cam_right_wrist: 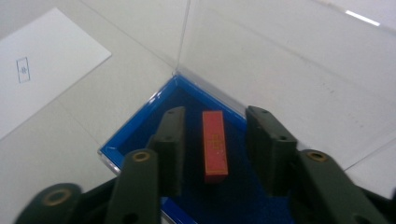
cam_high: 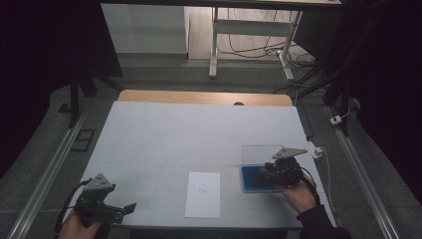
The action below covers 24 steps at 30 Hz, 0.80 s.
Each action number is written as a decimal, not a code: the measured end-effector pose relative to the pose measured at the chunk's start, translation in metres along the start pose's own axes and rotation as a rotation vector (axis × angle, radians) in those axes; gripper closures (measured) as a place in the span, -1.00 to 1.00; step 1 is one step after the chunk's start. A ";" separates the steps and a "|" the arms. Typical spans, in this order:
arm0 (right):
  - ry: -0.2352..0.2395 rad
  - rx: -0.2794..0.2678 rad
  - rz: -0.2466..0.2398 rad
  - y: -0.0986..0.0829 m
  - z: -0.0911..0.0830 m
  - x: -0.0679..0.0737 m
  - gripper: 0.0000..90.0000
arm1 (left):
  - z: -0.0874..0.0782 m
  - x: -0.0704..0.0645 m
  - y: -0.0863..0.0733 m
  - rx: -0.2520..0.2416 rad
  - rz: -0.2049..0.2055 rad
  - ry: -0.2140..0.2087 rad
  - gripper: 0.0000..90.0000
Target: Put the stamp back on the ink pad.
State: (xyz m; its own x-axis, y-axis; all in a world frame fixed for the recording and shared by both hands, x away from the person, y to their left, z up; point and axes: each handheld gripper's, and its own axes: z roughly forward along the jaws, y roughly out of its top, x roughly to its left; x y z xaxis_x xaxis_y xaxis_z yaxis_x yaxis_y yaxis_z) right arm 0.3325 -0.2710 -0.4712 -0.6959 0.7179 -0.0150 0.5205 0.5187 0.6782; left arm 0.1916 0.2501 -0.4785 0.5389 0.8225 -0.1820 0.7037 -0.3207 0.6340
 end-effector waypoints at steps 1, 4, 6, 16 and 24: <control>-0.003 -0.001 0.005 0.000 -0.001 0.000 0.17 | 0.000 0.000 0.000 -0.001 -0.001 0.000 -1.00; -0.005 -0.016 0.017 0.001 -0.004 0.001 -0.01 | 0.000 0.000 0.000 0.000 0.001 0.001 -1.00; -0.001 -0.030 0.034 0.002 -0.005 0.001 -0.14 | 0.000 0.000 0.000 -0.002 0.000 -0.001 -1.00; 0.012 -0.065 0.085 0.005 -0.010 0.006 -0.80 | 0.000 0.000 0.000 -0.003 -0.001 -0.002 -1.00; 0.028 -0.076 0.113 0.003 -0.020 0.012 -0.97 | 0.000 0.000 0.000 -0.002 -0.001 -0.001 -1.00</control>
State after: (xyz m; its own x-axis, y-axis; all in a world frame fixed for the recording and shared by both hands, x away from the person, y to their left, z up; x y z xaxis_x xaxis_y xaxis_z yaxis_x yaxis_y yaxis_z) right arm 0.3160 -0.2700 -0.4541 -0.6493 0.7558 0.0843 0.5578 0.3979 0.7284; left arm 0.1913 0.2508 -0.4785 0.5387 0.8223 -0.1834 0.7033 -0.3191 0.6353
